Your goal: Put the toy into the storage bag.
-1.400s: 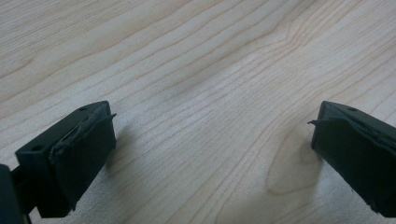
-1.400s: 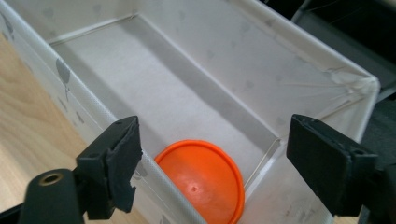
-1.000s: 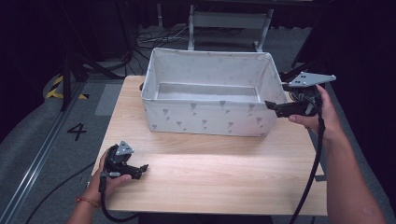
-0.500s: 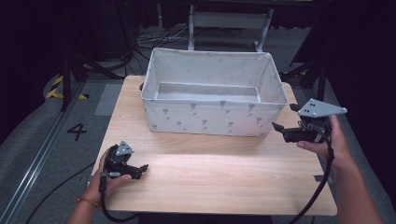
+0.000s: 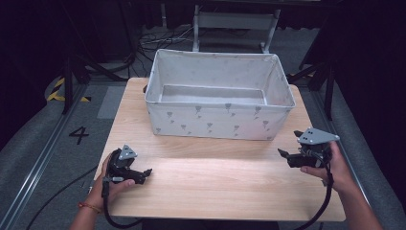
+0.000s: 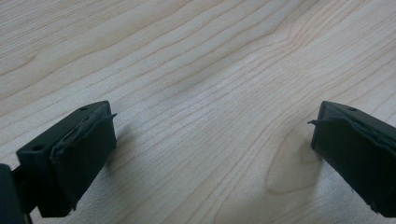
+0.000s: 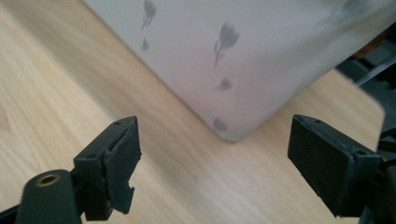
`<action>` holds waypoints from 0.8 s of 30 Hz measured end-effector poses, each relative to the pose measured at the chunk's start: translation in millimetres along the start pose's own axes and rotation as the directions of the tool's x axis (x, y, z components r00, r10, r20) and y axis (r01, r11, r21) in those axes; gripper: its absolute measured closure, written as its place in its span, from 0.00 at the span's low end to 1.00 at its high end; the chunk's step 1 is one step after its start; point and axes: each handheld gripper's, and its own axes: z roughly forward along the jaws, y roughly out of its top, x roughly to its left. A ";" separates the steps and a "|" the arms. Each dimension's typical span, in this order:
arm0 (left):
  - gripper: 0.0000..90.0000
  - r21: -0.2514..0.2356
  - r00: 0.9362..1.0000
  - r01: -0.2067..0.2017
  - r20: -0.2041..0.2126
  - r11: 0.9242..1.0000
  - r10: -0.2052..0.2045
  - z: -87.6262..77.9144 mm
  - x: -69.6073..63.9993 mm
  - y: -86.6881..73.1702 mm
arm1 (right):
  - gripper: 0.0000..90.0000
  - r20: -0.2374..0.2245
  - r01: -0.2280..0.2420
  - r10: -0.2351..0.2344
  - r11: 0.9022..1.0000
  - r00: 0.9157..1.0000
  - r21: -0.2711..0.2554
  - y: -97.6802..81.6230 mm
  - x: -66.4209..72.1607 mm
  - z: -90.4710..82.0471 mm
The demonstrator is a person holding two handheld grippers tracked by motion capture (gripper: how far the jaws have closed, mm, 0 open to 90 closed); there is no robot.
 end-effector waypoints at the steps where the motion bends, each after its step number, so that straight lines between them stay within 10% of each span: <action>1: 0.00 0.000 1.000 0.000 0.000 1.000 0.000 0.0 0.0 0.0 | 0.21 -0.017 -0.004 0.004 1.000 1.000 0.012 -5.2 1.1 2.6; 24: 0.00 0.001 1.000 -0.001 0.000 1.000 0.001 0.2 0.2 0.3 | 0.19 -0.089 -0.144 0.149 0.988 0.985 0.064 -86.0 14.6 28.8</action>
